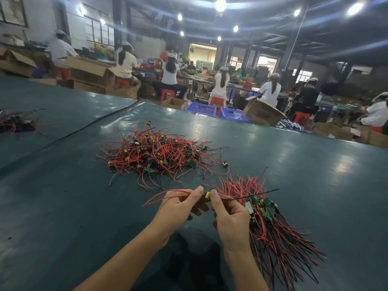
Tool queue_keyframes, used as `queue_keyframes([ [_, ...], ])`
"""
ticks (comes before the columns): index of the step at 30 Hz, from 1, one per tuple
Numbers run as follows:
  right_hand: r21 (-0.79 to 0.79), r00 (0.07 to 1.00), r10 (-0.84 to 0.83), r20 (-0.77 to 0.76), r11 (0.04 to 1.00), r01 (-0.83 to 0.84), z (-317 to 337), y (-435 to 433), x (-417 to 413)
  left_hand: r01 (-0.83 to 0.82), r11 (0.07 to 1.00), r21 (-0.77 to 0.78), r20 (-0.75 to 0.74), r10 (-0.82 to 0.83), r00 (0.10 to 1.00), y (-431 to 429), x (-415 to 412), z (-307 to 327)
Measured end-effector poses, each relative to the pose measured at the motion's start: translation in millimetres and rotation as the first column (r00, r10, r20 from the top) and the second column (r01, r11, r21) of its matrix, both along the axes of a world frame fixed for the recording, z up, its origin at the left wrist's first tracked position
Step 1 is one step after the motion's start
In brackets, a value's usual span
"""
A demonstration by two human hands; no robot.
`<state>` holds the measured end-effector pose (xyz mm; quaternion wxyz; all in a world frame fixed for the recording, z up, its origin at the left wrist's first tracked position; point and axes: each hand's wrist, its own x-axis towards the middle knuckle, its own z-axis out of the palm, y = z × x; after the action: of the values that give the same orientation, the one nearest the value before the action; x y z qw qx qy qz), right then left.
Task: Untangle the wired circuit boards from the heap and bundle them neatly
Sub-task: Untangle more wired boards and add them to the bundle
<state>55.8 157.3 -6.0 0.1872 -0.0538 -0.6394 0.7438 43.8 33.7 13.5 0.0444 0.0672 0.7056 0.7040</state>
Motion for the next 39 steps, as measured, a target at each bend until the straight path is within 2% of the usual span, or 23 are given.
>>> queue_keyframes([
  [3, -0.064, 0.999, 0.009, 0.042, 0.998, -0.006, 2.7, 1.5, 1.3, 0.004, 1.0, -0.014, -0.023, -0.004, 1.0, -0.5, 0.1, 1.8],
  [6, -0.174, 0.996, -0.063, 0.061, 0.982, 0.073, 4.6, 11.0, -2.5, -0.008, 1.0, 0.026, -0.018, 0.009, 1.0, -2.7, -1.5, 4.5],
  [12, -0.278, 0.979, -0.195, 0.058, 0.939, 0.204, 3.3, 26.0, -6.9, -0.018, 0.996, 0.091, 0.013, 0.017, 1.0, -4.5, -2.4, 6.5],
  [21, -0.378, 0.966, -0.256, 0.02, 0.893, 0.245, 5.7, 28.3, -5.3, -0.044, 0.993, 0.11, 0.016, 0.043, 0.999, -6.3, -2.6, 8.2],
  [26, -0.383, 0.965, -0.263, 0.009, 0.89, 0.246, 7.6, 27.2, -3.2, -0.089, 0.987, 0.13, 0.025, 0.087, 0.996, -4.6, -3.9, 6.6],
  [30, -0.381, 0.968, -0.249, -0.026, 0.898, 0.221, 9.1, 26.1, -1.4, -0.153, 0.957, 0.246, 0.139, 0.122, 0.983, -5.1, -7.1, 7.3],
  [35, -0.379, 0.968, -0.246, -0.05, 0.901, 0.209, 9.2, 27.0, -2.0, -0.154, 0.904, 0.399, 0.269, 0.045, 0.962, -6.2, -11.0, 4.4],
  [39, -0.254, 0.958, -0.255, -0.131, 0.943, 0.216, 8.2, 22.3, 0.5, -0.056, 0.884, 0.463, 0.206, -0.046, 0.977, -4.0, -9.7, 4.1],
])
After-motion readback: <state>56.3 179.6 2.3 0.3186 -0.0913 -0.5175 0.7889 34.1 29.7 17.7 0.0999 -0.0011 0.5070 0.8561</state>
